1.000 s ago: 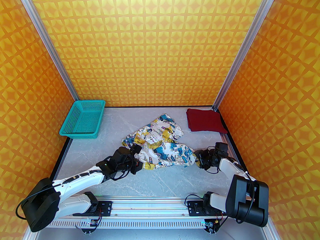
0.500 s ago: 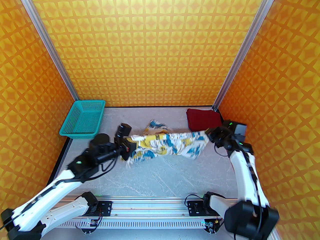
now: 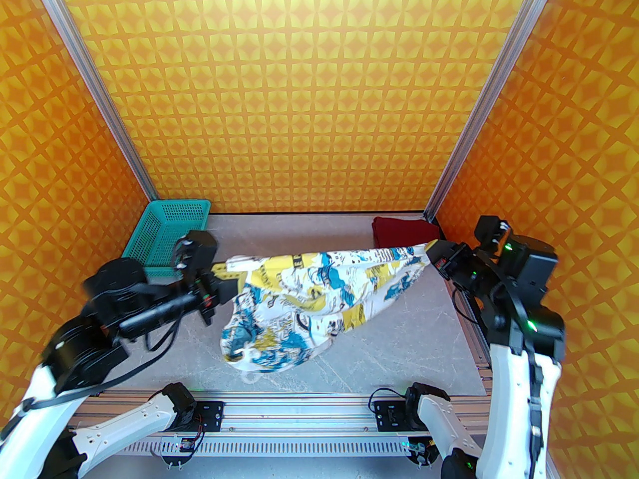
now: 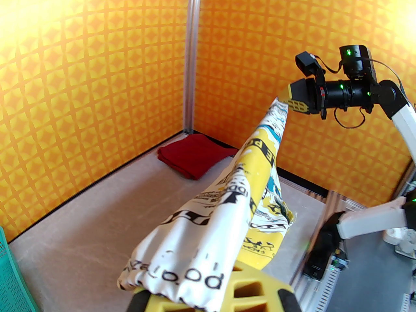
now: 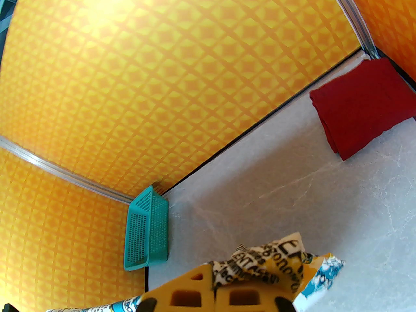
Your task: Fold and stack the mixed laundry pile
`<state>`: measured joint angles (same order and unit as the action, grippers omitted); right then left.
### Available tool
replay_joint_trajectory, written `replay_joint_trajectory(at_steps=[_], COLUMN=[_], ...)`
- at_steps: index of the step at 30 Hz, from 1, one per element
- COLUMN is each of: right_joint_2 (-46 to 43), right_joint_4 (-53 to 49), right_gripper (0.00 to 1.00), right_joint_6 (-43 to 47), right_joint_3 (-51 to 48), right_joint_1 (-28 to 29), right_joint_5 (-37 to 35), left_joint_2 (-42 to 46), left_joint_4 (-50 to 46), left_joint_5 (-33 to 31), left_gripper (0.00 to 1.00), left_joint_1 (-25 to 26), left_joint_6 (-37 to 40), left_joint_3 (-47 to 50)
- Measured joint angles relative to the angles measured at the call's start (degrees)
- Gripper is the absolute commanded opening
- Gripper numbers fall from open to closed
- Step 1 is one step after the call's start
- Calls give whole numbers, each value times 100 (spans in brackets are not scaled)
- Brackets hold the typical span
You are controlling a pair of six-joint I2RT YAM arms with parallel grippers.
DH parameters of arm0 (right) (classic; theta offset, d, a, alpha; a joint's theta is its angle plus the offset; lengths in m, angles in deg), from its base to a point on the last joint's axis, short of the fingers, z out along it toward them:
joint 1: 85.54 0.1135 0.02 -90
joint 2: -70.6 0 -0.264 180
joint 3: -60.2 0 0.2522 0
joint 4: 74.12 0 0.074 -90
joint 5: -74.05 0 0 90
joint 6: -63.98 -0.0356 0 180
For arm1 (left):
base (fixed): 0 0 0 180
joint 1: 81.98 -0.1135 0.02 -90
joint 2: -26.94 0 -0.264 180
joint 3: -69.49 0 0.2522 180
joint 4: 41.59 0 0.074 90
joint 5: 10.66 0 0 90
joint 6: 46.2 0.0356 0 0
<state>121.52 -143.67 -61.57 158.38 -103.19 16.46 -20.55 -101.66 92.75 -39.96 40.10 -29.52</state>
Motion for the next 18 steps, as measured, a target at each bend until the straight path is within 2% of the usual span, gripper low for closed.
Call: replay_joint_trajectory(at_steps=[5,9,14,18], right_joint_2=[-46,293,1200,1792], right_joint_4=[-358,-407,-142,166], right_gripper=[0,0,0,0], right_joint_6=[24,24,-17,-46], right_joint_3=[688,793,487,68], right_joint_1=[140,146,140,140], right_joint_5=[70,17,-118,-269], left_joint_2=[-315,-1298,-2745,-3532], left_joint_4=[-566,-922,-903,-809], left_joint_5=[-264,-887,-1078,-1056], left_gripper=[0,0,0,0], left_joint_1=[11,-133,-841,-973], left_joint_6=[-584,-1082,-1521,-1600], left_joint_3=[-1021,-1980,-2433,-2396])
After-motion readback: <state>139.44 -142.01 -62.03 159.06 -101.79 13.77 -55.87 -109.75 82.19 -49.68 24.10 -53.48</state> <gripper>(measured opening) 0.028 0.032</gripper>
